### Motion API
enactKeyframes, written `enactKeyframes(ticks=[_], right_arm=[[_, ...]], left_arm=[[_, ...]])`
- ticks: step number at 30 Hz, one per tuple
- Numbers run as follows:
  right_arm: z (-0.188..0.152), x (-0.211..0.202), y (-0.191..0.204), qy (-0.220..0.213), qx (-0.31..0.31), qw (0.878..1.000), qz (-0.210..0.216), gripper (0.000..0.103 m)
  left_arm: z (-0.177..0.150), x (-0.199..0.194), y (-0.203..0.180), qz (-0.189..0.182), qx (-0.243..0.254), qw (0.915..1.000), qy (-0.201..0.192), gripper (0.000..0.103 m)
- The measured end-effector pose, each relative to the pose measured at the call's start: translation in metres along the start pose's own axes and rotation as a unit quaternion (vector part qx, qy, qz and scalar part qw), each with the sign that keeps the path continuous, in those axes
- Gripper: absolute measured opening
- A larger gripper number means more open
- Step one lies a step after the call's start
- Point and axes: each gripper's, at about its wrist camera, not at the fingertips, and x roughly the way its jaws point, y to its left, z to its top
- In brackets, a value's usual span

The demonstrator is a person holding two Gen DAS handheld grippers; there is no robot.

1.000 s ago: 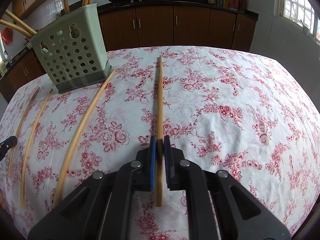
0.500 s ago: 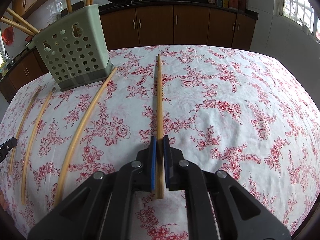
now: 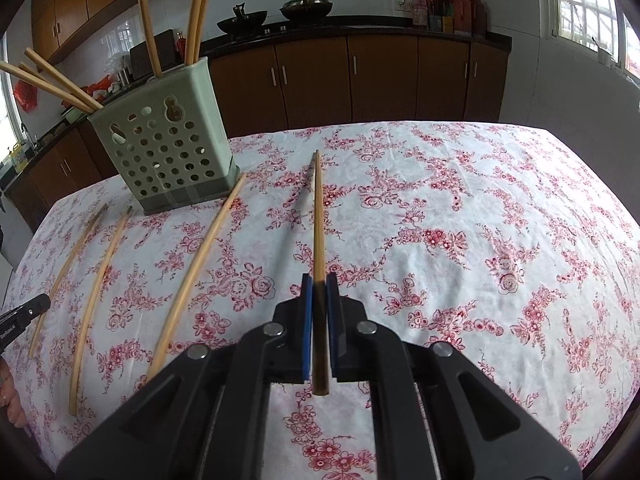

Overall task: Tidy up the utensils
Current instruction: 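Hold both chopsticks and lift them off the cloth, then carry both chopsticks to the green holder and lower them in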

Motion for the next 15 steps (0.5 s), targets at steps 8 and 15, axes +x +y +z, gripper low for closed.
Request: enactKeyframes(ticks=[8,15], right_arm=[[0.006,-0.021,-0.005,-0.032,0.006,0.999,0.000,0.008],[0.017,-0.038,-0.006,-0.066,0.011,0.998,0.003,0.008]], left_arm=[[0.015,-0.030,-0.001,-0.014,-0.004,0.9991,-0.040,0.007],[0.025,-0.052,-0.002,-0.020,-0.007,0.9971,-0.073,0.007]])
